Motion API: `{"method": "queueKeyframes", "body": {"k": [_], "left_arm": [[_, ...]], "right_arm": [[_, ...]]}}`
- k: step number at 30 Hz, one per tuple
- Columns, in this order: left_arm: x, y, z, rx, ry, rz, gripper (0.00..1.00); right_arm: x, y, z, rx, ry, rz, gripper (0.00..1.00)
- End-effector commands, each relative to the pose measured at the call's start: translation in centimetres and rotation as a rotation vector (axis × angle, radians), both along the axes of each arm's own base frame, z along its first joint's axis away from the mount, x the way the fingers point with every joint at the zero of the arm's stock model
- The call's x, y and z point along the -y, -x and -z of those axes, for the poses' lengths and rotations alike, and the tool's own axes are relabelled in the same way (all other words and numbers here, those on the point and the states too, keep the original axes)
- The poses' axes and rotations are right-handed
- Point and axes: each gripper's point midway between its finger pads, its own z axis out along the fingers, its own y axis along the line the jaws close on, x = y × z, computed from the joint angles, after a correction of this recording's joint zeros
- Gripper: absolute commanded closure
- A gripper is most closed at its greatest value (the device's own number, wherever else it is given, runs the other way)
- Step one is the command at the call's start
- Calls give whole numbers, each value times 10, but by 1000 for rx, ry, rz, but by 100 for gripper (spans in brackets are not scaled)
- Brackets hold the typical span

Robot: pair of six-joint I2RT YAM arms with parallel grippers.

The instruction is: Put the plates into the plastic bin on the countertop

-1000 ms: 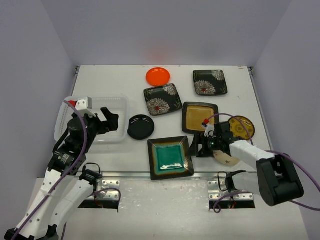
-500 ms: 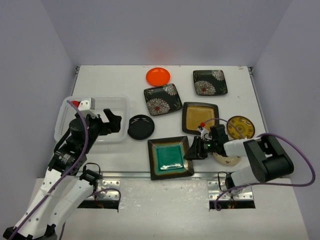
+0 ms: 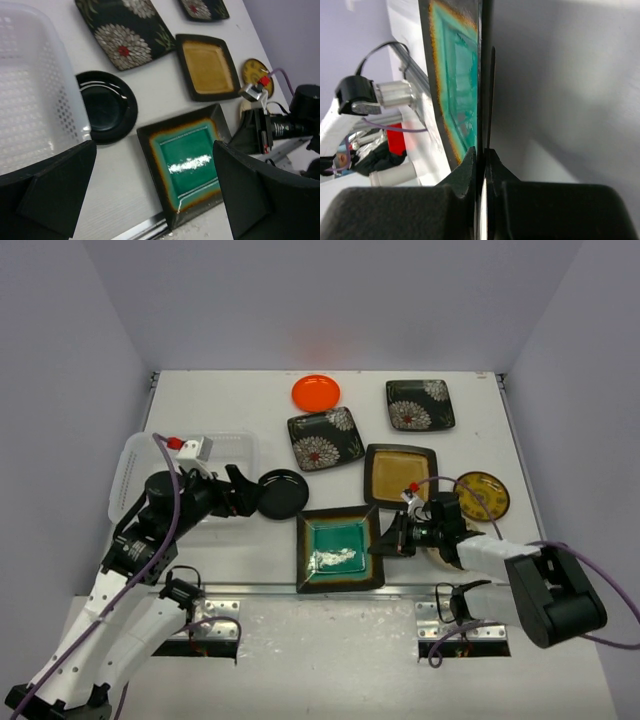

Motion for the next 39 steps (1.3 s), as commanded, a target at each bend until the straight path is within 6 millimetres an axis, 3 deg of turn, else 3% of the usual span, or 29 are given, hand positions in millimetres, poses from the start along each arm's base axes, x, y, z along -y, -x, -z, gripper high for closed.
{"method": "queueKeyframes", "body": {"k": [1,5,9,12,15,16,17,21,23,27,30,31,32,33,34,35,38,39], "left_arm": [[51,26,2,-79,185,269,0],[65,33,24,-148,242,341,0],[79,39,28,-177,318,414,0],[86,40,32,-203,354,448,1],[95,40,26,-209,413,495,18],[96,38,24,-208,420,500,29],[97,36,25,-213,422,495,50],[101,28,25,-239,419,490,68],[104,22,20,-215,417,501,71],[106,15,18,-212,407,496,100],[104,8,11,-189,395,458,100],[100,4,9,-184,387,421,100],[94,-2,3,-166,382,361,100],[89,-7,-3,-148,381,308,100],[84,-11,-11,-132,396,263,100],[78,-14,-22,-120,428,206,100],[61,-23,-52,-53,503,71,100],[55,-26,-67,-31,529,28,100]], "right_arm": [[-17,-23,-100,237,-195,-69,100],[-20,-25,-134,280,-248,-93,100],[-23,-26,-167,355,-298,-115,100],[-25,-26,-180,375,-317,-127,100],[-29,-26,-189,393,-335,-132,100],[-30,-26,-191,397,-339,-135,100],[-31,-26,-192,402,-341,-138,100],[-35,-26,-197,405,-356,-150,100],[-37,-25,-203,418,-367,-164,100],[-40,-26,-210,436,-373,-177,100],[-40,-28,-212,451,-367,-176,100],[-40,-30,-211,454,-363,-172,94],[-38,-33,-209,455,-357,-162,73],[-37,-37,-207,454,-351,-150,59],[-35,-41,-205,449,-345,-134,51],[-31,-47,-202,443,-336,-115,30],[-16,-67,-190,399,-297,-36,20],[-8,-78,-183,373,-262,16,4]]}}
